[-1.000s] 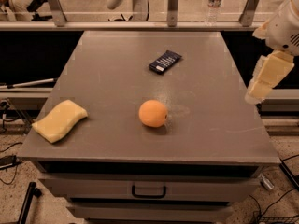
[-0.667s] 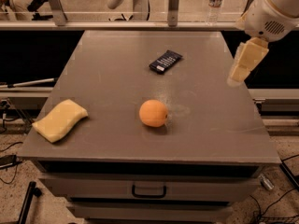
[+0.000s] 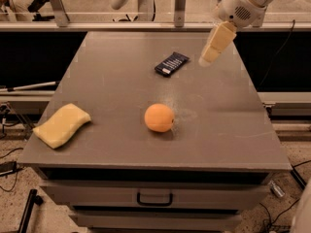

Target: Pick rxbar blueberry

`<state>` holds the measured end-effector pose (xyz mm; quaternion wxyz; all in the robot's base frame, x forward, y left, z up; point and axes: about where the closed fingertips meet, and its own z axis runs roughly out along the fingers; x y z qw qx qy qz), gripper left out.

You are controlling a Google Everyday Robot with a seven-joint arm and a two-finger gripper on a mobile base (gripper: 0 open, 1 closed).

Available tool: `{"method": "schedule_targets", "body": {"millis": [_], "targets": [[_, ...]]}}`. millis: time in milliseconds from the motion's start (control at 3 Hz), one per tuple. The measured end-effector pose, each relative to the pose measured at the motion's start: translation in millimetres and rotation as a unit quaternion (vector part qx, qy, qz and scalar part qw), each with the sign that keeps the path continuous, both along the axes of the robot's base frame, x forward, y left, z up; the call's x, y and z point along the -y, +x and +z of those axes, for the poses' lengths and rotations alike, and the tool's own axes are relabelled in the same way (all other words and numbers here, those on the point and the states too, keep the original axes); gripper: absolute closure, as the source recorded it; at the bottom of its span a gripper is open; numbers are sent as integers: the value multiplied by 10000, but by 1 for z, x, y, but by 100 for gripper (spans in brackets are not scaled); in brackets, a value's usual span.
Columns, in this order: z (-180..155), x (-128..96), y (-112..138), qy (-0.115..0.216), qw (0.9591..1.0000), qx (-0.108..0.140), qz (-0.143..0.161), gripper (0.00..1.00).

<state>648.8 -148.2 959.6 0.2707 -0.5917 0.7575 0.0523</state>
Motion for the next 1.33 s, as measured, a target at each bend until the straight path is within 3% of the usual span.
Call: {"method": "schedule_targets", "body": {"millis": [333,667,1000,1333], "targets": [[-19,-23,23,536,9976,-269,-340,0],[-59,-30,47,796,9932,-357,-773,0],[-89,-38,70,1007,9915,-146,-816,0],[-102,-50,80,1168,9903,-117,-738,0]]}}
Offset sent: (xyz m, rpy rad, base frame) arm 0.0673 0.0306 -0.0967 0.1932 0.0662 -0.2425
